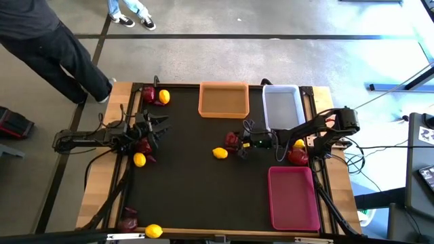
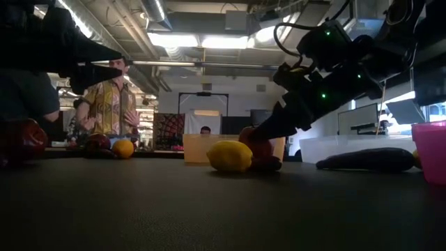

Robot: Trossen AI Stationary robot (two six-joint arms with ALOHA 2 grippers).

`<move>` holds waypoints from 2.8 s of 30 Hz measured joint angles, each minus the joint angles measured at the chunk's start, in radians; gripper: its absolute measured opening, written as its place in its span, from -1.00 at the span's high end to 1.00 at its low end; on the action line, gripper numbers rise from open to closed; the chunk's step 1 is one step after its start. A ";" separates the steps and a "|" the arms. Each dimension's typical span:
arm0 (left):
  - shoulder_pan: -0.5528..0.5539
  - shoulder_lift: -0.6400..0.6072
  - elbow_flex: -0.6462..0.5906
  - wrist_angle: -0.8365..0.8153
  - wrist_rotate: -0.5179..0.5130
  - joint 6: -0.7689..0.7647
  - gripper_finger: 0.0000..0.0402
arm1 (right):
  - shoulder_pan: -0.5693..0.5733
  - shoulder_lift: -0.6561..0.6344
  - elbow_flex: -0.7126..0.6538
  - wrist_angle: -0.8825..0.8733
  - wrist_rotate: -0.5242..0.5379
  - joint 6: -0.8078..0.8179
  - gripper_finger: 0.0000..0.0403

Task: Sort produce into baskets
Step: Put the red apple into the white bin

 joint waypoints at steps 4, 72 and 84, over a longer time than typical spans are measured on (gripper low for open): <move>0.000 0.000 0.000 0.000 0.000 0.000 -0.27 | 0.000 -0.028 0.000 -0.012 0.019 -0.004 0.06; 0.001 0.000 0.000 0.001 -0.014 0.008 -0.27 | -0.852 -0.335 0.000 -0.550 -0.054 -0.018 0.05; 0.001 0.000 0.000 0.001 -0.014 -0.003 -0.27 | -0.852 -0.296 0.000 -0.523 -0.054 -0.019 0.05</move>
